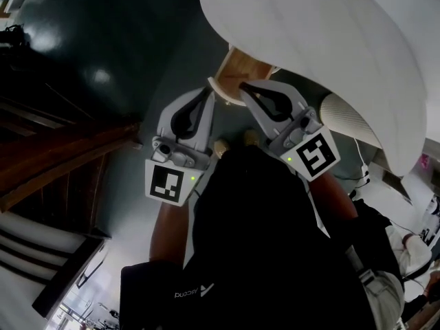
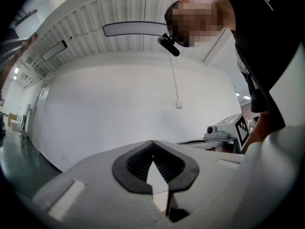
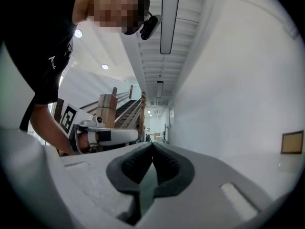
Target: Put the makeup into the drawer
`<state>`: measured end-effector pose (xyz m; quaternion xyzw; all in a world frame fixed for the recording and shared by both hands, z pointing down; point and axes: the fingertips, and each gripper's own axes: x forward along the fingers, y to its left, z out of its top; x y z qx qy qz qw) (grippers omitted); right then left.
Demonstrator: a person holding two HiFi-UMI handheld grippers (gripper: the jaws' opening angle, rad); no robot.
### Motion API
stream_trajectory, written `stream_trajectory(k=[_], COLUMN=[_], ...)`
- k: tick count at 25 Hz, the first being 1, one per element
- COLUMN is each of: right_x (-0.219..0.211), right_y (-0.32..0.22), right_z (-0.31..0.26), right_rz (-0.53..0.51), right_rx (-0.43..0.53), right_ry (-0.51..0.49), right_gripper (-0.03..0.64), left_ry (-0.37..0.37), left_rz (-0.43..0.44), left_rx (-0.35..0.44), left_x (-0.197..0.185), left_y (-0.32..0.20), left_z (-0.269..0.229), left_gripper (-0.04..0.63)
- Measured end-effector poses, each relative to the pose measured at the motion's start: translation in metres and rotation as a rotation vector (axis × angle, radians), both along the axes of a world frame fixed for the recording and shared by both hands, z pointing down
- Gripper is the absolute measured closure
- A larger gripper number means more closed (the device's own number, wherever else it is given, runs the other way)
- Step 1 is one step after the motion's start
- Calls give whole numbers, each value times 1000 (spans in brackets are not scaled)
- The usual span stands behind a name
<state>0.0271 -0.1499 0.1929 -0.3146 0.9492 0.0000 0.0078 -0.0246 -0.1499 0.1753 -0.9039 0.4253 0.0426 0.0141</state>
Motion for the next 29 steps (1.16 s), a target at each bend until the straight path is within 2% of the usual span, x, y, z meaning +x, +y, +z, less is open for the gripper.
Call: stream_trajectory(k=[11, 29], right_x=[3, 21], right_y=[20, 27], right_z=[-32, -35], right_rz=[11, 29], right_rx=[49, 59], right_ry=[-33, -34], right_gripper=[614, 614], left_ry=[-6, -5], left_rz=[15, 31], left_rx=[53, 60], left_x=[5, 20], left_y=[24, 30], left_z=[-29, -31], left_gripper=[584, 584])
